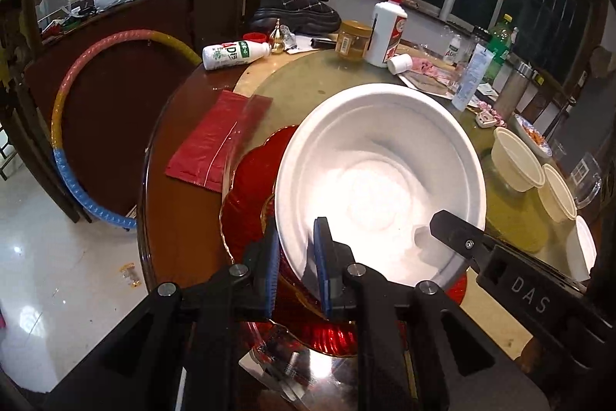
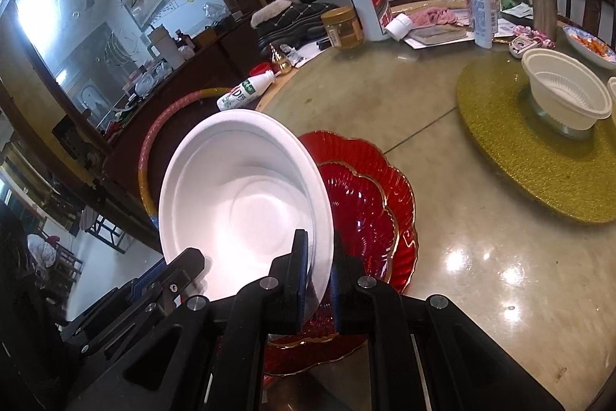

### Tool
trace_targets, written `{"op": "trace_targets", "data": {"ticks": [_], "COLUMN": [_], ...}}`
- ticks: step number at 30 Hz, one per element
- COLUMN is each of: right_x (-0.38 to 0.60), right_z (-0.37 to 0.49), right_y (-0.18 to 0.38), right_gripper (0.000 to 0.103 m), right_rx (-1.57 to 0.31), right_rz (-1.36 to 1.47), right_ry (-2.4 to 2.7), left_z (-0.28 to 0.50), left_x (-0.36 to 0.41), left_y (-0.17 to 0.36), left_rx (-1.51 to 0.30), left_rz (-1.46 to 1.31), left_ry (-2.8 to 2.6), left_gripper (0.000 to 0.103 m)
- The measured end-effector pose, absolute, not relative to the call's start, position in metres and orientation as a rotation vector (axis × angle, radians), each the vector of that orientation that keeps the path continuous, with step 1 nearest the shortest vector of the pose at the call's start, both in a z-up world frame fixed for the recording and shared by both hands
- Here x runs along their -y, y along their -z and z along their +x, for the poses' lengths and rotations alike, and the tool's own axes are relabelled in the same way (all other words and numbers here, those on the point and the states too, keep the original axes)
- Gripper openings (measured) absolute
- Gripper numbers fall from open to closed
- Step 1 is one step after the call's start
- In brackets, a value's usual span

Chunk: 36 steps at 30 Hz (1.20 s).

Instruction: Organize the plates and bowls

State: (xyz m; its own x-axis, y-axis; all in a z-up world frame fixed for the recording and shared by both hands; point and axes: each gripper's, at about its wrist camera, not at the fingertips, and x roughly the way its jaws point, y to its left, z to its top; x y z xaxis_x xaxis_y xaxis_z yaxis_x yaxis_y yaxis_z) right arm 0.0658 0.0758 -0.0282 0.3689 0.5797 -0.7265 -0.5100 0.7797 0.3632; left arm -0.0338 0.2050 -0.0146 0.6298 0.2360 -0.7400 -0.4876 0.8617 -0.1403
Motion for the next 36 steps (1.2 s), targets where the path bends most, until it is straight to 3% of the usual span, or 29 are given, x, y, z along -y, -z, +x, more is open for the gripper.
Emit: {"op": "trace_targets", "data": {"ticks": [36], "right_x": [-0.088], "right_z": [0.065], "right_y": [0.041], "right_gripper": [0.01], "right_rx": [-1.015], "right_rz": [0.019], "right_ry": [-0.674], "left_z": [-0.027], "left_x": [-0.208], "left_y": [0.027], "left_rx": [-0.841], "left_rz": [-0.322], "left_ry": [-0.45], "left_gripper": [0.015]}}
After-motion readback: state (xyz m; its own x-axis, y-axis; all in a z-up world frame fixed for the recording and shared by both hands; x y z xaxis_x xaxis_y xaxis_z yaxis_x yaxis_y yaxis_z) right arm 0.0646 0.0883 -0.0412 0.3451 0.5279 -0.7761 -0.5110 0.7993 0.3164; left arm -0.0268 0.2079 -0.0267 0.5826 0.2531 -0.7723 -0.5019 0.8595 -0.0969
